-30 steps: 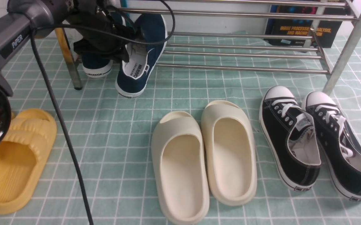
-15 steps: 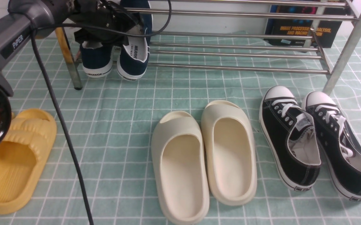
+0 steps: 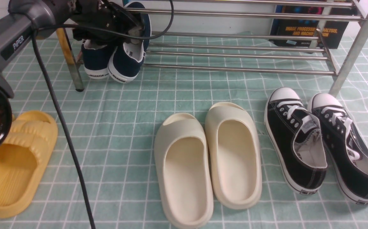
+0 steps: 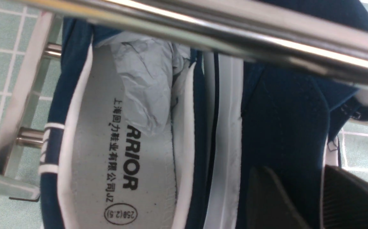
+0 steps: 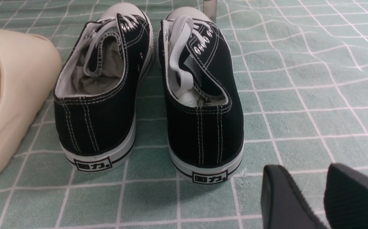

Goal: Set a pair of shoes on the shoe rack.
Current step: Use the left arm to put a shoe into the shoe rack

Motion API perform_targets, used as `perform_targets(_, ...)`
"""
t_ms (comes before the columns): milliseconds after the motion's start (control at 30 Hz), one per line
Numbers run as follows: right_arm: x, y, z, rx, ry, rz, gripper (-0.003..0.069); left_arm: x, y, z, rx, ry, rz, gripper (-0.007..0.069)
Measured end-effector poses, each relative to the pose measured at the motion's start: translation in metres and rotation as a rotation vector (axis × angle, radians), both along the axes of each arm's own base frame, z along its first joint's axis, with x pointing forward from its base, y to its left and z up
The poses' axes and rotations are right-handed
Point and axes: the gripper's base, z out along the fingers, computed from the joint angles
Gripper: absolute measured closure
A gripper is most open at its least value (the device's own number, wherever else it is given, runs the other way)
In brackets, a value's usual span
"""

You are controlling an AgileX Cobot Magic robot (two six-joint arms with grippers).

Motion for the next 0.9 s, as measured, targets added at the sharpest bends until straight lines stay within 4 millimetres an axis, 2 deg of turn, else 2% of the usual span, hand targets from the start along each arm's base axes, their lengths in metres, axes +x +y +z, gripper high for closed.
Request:
perform_targets(167, 0.0000, 0.0000, 0.0000, 0.000, 0.000, 0.000, 0.0412, -0.0002, 0.0000, 0.0007, 0.001, 0.002, -0.001, 0.0323)
perform_targets(567, 0.0000, 0.0000, 0.0000, 0.000, 0.000, 0.000, 0.0412, -0.0092, -0.0001, -0.0003, 0.004, 0.100, -0.012, 0.0330)
perform_targets(700, 0.0000, 0.0000, 0.0000, 0.000, 0.000, 0.000, 0.0412, -0.0079, -0.0002, -0.0031, 0.007, 0.105, -0.012, 0.0438)
perform_targets(833, 0.0000, 0.0000, 0.0000, 0.000, 0.000, 0.000, 0.0412, -0.0074, -0.0018, -0.0018, -0.019, 0.097, -0.013, 0.0610)
perform_targets(900, 0.0000, 0.0000, 0.0000, 0.000, 0.000, 0.000, 0.0412, -0.0069, -0.0024, -0.0013, -0.053, 0.095, -0.010, 0.0615)
